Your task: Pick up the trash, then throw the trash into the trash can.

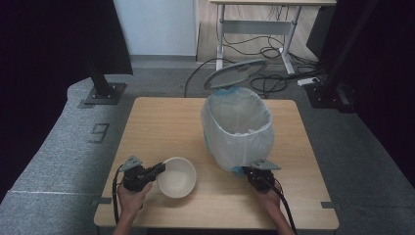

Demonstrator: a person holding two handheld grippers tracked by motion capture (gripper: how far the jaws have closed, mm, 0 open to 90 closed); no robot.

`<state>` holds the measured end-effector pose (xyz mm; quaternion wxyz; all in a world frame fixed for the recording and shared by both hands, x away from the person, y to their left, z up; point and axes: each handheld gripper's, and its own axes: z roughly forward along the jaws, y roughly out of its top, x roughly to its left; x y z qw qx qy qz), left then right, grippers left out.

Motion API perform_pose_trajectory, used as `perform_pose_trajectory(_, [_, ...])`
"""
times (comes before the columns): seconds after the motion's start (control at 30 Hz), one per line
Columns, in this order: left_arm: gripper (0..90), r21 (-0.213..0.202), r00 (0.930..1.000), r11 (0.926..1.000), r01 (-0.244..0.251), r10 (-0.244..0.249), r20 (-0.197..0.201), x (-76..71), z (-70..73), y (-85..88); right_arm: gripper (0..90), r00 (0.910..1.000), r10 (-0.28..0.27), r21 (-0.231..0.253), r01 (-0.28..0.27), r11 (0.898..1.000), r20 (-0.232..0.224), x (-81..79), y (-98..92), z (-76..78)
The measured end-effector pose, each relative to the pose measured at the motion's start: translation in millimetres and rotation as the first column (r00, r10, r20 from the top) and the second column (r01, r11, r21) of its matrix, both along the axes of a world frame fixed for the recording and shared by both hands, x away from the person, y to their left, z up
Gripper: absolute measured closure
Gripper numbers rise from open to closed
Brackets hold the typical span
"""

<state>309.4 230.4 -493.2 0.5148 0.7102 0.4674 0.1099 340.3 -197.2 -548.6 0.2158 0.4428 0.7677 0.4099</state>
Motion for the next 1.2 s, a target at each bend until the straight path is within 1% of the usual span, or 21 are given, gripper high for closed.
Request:
perform_pose_trajectory(0.13, [85.1,0.001,1.0000,1.0000,0.000,0.000,0.003,-1.0,0.7,-0.3,89.5,1.0000,0.000,0.000,0.000,1.000,0.000,0.0,0.0,0.0])
perform_pose_trajectory(0.37, [85.1,-0.009,0.9999,0.9999,0.005,-0.005,0.011,-1.8,4.5,0.0,89.6,1.0000,0.002,0.003,-0.002,1.000,-0.001,0.3,-0.4,0.0])
perform_pose_trajectory(0.53, [85.1,-0.022,0.9997,0.9997,0.010,-0.010,0.024,-4.2,10.9,0.6,89.5,1.0000,0.000,-0.001,0.000,1.000,0.001,-0.1,0.1,-0.1])
perform_pose_trajectory(0.63, [85.1,-0.014,0.9987,0.9997,0.019,-0.018,0.047,-6.9,17.5,-1.1,89.6,0.9999,-0.001,-0.012,0.001,1.000,0.010,-0.5,0.8,-0.1])
perform_pose_trajectory(0.7, [85.1,-0.015,0.9980,0.9996,0.024,-0.023,0.059,-7.5,22.1,-2.8,89.5,1.0000,-0.001,-0.009,0.001,1.000,0.009,-0.4,0.6,-0.2])
perform_pose_trajectory(0.8, [85.1,-0.010,0.9974,0.9995,0.029,-0.029,0.066,-6.8,26.4,-4.7,89.5,1.0000,0.000,-0.005,0.000,1.000,0.006,-0.2,0.2,-0.1])
perform_pose_trajectory(0.97, [85.1,-0.022,0.9962,0.9988,0.044,-0.042,0.076,-5.9,35.5,-7.1,89.6,1.0000,-0.001,-0.006,0.001,1.000,0.007,-0.4,0.3,-0.2])
perform_pose_trajectory(1.07, [85.1,-0.020,0.9943,0.9981,0.058,-0.056,0.091,-5.7,46.1,-10.8,89.5,1.0000,-0.003,-0.003,0.003,1.000,0.003,-1.0,0.2,-0.2])
perform_pose_trajectory(1.2, [85.1,-0.027,0.9909,0.9966,0.078,-0.075,0.112,-6.9,58.9,-14.8,89.5,1.0000,-0.001,0.002,0.001,1.000,-0.001,-0.9,-0.6,-0.1])
